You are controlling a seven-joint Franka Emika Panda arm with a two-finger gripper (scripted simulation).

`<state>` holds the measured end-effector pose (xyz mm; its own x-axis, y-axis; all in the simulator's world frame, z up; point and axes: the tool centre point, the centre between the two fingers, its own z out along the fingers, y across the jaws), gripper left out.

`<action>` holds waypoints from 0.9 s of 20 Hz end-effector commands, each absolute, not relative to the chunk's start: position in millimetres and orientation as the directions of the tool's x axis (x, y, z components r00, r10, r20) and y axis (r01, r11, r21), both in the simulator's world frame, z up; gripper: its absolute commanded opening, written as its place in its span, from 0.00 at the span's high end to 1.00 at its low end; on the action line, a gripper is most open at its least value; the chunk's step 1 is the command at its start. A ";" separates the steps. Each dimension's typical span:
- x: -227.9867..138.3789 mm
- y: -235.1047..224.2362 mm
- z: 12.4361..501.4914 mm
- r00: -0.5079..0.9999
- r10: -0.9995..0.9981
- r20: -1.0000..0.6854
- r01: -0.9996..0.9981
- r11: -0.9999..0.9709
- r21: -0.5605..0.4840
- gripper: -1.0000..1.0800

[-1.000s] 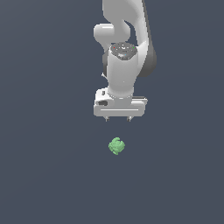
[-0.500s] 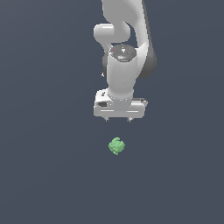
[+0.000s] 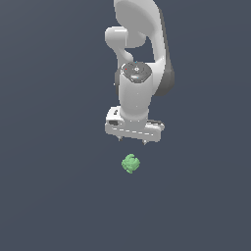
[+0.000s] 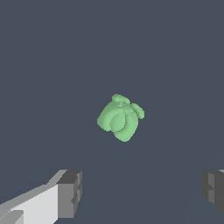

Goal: Pick up the object and move it to a goal position.

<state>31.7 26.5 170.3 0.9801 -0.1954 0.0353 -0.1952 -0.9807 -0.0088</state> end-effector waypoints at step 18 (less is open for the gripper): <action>68.2 24.4 102.7 0.774 -0.634 0.002 -0.634 -0.774 -0.005 0.04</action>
<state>66.2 24.5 106.5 0.7916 -0.6110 0.0027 -0.6110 -0.7916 -0.0061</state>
